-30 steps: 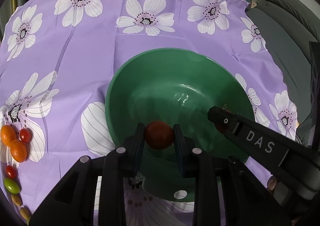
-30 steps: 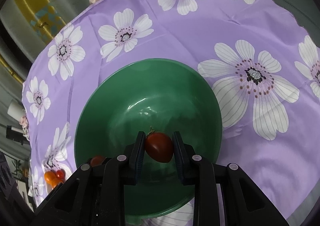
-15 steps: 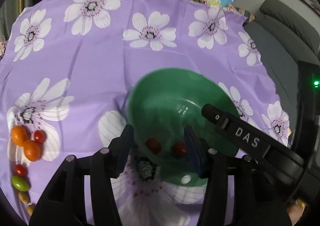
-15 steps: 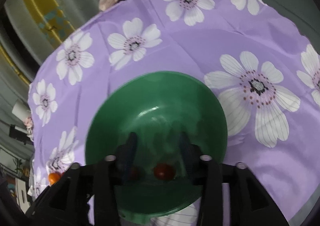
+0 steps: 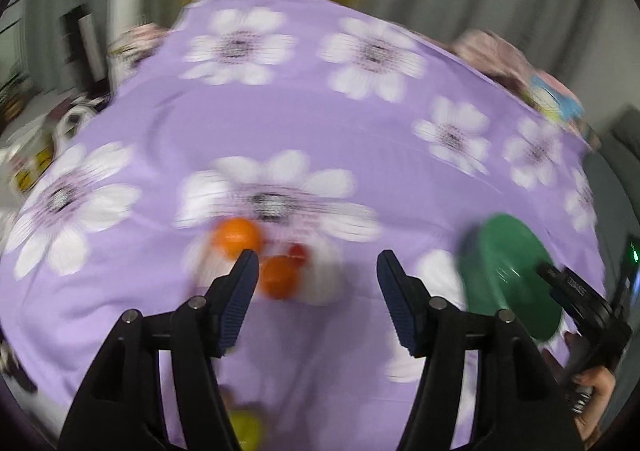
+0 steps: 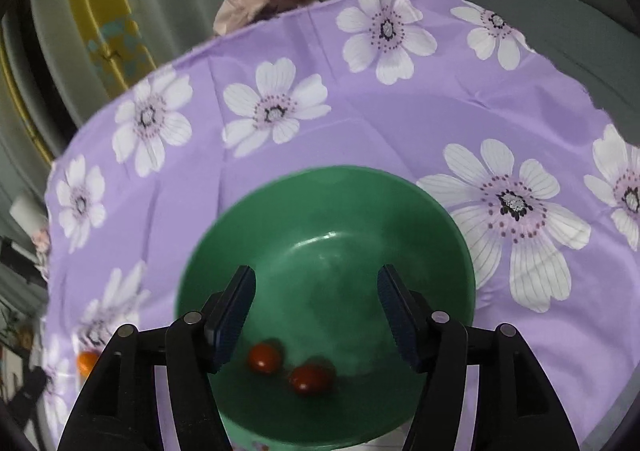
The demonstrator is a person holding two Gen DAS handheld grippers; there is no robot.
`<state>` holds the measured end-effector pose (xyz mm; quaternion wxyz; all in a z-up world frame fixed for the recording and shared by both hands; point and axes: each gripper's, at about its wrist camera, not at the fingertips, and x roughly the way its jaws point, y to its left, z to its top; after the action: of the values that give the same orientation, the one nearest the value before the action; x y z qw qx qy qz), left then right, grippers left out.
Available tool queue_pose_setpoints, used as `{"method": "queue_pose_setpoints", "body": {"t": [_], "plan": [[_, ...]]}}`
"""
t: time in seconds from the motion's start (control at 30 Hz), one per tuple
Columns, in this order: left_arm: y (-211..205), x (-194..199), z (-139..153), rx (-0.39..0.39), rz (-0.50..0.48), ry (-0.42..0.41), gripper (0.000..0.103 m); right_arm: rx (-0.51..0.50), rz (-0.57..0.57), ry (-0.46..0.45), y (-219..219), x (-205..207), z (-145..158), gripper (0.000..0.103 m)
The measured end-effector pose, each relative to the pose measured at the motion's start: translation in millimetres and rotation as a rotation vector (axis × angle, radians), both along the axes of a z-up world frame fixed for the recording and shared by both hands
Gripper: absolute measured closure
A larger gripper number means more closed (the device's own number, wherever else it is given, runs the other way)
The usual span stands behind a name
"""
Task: Organize fruits
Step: 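Move the right tool back to the fruit row toward an orange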
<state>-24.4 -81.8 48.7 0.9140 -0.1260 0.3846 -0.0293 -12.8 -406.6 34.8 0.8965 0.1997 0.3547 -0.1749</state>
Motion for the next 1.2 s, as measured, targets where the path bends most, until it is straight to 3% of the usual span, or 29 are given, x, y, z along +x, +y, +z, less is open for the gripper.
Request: {"method": "queue_pose_setpoints", "body": {"t": [0.2, 0.3, 0.37, 0.6, 0.7, 0.77, 0.97, 1.1, 1.2], "plan": [[60, -1, -25, -0.015, 0.181, 0.039, 0.041, 0.017, -0.013, -0.028, 6, 5, -9, 0.04], [75, 6, -33, -0.028, 0.229, 0.061, 0.041, 0.051, -0.006, -0.011, 11, 12, -19, 0.04], [83, 10, -38, -0.049, 0.246, 0.085, 0.041, 0.021, -0.022, 0.001, 16, 14, -21, 0.04], [95, 12, -42, -0.074, 0.251, 0.106, 0.041, -0.152, 0.033, 0.127, 41, 7, -8, 0.039], [97, 13, -43, -0.078, 0.238, 0.111, 0.041, -0.149, 0.082, 0.147, 47, 0, -4, 0.039], [98, 14, -43, -0.083, 0.233, 0.112, 0.041, -0.155, 0.133, 0.157, 53, -3, 1, 0.033], [93, 16, -46, -0.106, 0.192, 0.127, 0.039, -0.26, 0.19, 0.201, 72, -4, 4, 0.028], [86, 16, -44, -0.114, 0.165, 0.116, 0.039, -0.258, 0.239, 0.134, 87, -9, 17, 0.027], [85, 16, -44, -0.136, 0.164, 0.109, 0.039, -0.2, 0.301, 0.054, 103, -10, 26, 0.027]]}}
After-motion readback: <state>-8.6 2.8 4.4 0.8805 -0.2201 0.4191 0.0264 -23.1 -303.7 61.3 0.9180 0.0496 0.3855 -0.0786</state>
